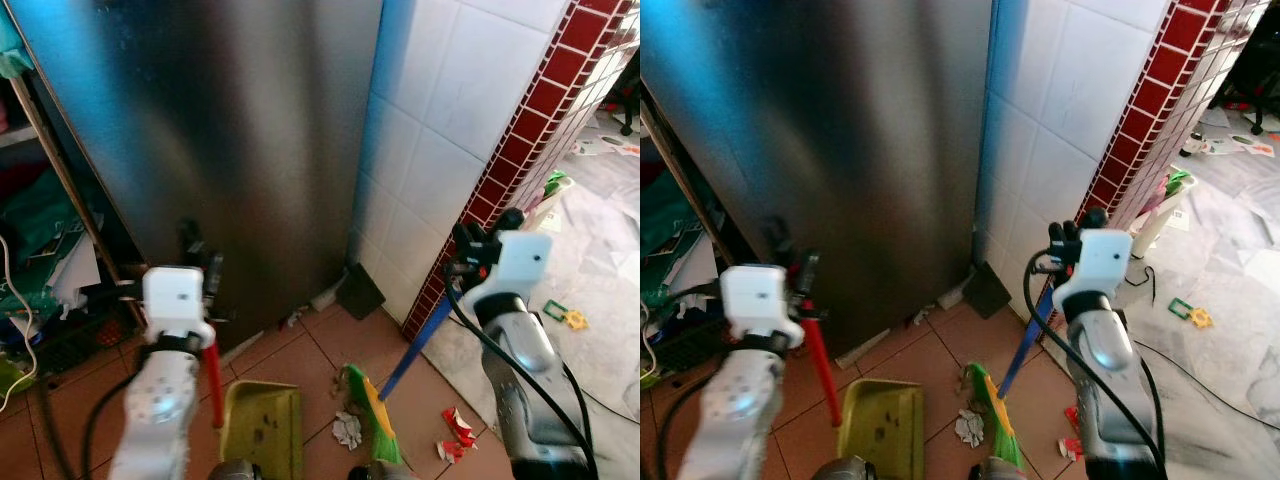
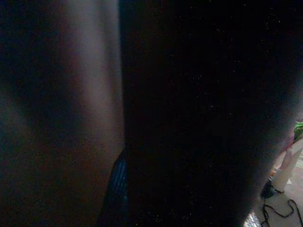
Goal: Sweep floor
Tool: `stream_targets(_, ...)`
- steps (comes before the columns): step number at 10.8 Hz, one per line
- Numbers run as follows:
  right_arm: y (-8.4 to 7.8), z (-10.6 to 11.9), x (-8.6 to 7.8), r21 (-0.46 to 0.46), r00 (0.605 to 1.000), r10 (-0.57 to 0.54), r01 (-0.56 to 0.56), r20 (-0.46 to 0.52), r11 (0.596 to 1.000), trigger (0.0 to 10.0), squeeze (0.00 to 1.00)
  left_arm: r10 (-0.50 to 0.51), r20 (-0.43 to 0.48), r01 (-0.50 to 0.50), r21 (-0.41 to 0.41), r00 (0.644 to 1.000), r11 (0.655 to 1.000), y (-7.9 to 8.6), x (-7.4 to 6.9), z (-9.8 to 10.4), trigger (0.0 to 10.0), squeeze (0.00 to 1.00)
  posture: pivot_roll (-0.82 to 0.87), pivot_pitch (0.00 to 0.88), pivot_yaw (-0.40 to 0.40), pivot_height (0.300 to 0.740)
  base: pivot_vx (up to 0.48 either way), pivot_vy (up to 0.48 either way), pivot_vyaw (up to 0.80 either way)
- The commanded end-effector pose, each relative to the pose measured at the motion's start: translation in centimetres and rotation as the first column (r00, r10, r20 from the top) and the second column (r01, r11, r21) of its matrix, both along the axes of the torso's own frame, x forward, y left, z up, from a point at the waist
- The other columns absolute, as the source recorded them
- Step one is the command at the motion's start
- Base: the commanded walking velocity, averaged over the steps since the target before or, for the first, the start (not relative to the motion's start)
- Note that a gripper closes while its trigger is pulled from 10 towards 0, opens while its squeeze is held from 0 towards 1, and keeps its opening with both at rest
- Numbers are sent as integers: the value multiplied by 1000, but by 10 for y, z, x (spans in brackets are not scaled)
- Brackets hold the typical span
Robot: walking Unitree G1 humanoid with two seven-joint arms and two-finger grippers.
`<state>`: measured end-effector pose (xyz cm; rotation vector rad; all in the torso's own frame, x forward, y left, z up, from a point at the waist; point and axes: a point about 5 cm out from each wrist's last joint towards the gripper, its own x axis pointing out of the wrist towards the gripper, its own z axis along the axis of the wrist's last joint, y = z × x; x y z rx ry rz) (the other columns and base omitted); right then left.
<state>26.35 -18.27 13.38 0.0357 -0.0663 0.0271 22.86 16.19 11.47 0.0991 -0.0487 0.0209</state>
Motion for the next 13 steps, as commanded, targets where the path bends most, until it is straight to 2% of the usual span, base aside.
stream_targets(1,-1,5,-1,-5,1000,-1,1,11,1000,10000,0,-2,20,2,-2,1000,1000,1,-2,7,10000,0,-73,17,-27,740,0,0,0)
stream_targets(4,-9,2,-10,-61,999,46,-48,-25,997,10000,0,-52,-25,53,1,998,999,-1,-15,10,10000,0,-72,16,-24,740,0,0,0)
stream_targets(6,-14,-1,-13,-118,987,148,-155,-69,981,10000,0,-105,-65,106,19,992,994,5,-29,13,10000,0,-58,25,-22,740,0,0,0)
stream_targets(8,-15,-4,-15,-123,979,175,-187,-101,974,10000,0,-118,-54,120,35,992,992,6,-37,21,10000,0,-41,22,-28,740,0,0,0)
stream_targets(11,-12,-5,-15,-100,993,87,-94,-75,990,10000,0,-52,-81,55,28,995,998,9,-45,21,10000,0,-28,18,-32,740,0,0,0)
stream_targets(12,-12,-5,-14,-91,995,68,-74,-72,993,10000,0,-48,-82,50,25,995,998,9,-44,22,10000,0,-30,15,-29,740,0,0,0)
stream_targets(13,-12,-3,-8,-89,997,55,-60,-61,994,10000,0,-43,-97,48,48,994,998,11,-35,21,10000,0,-39,11,-24,740,0,0,0)
